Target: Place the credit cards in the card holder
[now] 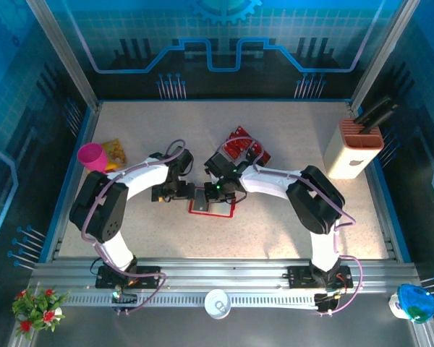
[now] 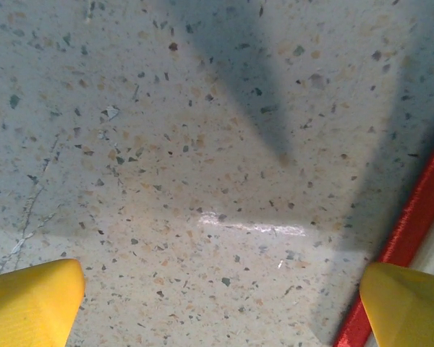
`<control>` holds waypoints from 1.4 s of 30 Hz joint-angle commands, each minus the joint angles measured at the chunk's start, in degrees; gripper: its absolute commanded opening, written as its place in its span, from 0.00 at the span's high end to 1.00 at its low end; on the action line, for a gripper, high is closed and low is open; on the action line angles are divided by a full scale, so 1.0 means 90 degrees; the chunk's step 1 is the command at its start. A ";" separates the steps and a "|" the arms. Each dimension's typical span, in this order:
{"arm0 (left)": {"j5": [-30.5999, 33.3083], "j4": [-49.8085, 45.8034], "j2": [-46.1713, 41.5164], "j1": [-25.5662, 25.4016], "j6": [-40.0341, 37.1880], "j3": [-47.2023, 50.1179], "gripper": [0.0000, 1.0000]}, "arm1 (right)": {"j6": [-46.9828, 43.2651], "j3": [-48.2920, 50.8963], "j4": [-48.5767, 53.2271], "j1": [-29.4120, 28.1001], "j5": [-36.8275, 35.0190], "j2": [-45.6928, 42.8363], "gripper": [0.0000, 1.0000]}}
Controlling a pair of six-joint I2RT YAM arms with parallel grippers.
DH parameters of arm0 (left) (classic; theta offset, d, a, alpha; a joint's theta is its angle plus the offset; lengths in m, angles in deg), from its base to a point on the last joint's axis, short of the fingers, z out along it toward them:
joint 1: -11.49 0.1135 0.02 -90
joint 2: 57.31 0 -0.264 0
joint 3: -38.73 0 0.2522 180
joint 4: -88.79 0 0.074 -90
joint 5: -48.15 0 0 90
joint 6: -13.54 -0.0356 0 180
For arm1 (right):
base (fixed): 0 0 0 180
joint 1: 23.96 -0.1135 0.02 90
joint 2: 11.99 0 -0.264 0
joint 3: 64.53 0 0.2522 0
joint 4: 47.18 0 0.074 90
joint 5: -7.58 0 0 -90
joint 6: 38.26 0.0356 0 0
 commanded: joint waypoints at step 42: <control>-0.0434 -0.0458 -0.0809 0.0381 -0.0361 -0.0558 0.01 | 0.0687 0.1068 -0.0651 0.0176 -0.0297 -0.1244 0.92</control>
